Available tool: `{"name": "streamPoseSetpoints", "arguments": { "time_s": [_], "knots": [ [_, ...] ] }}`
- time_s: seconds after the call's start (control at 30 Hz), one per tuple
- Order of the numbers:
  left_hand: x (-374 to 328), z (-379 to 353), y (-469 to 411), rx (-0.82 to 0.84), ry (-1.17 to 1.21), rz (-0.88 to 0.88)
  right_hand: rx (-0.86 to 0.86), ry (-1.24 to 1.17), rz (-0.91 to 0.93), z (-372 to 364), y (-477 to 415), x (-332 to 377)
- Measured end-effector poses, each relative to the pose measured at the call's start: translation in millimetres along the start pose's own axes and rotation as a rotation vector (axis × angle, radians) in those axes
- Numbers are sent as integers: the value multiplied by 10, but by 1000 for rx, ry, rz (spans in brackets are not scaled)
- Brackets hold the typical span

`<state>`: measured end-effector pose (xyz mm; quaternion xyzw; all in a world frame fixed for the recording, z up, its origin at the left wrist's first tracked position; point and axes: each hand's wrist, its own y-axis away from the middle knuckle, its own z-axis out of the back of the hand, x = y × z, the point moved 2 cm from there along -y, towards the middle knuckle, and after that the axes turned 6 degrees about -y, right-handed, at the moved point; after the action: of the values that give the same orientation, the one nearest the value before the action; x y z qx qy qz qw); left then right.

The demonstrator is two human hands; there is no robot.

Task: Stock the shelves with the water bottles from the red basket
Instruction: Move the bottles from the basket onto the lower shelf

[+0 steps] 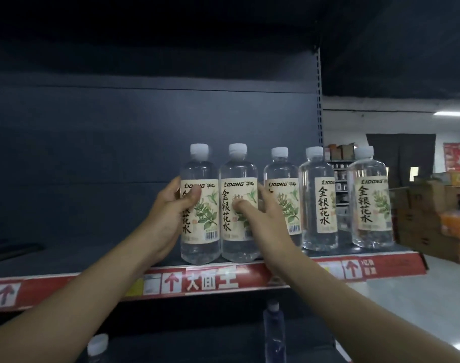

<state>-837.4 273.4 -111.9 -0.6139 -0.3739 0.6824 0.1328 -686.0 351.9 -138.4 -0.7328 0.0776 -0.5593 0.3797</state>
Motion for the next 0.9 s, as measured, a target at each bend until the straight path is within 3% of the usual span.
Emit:
{"name": "streamPoseSetpoints", "arguments": {
  "time_s": [0.17, 0.33, 0.47, 0.8, 0.9],
  "knots": [
    [53, 66, 35, 24, -143, 51, 23, 399, 108, 6, 21, 58],
    [96, 158, 402, 15, -608, 182, 3, 718, 264, 64, 306, 42],
    [154, 158, 377, -45, -713, 226, 25, 758, 203, 15, 334, -1],
    [121, -13, 307, 55, -810, 285, 19, 712, 14, 25, 243, -28],
    [45, -56, 385, 63, -935, 310, 37, 732, 0, 68, 305, 26]
  ]
}}
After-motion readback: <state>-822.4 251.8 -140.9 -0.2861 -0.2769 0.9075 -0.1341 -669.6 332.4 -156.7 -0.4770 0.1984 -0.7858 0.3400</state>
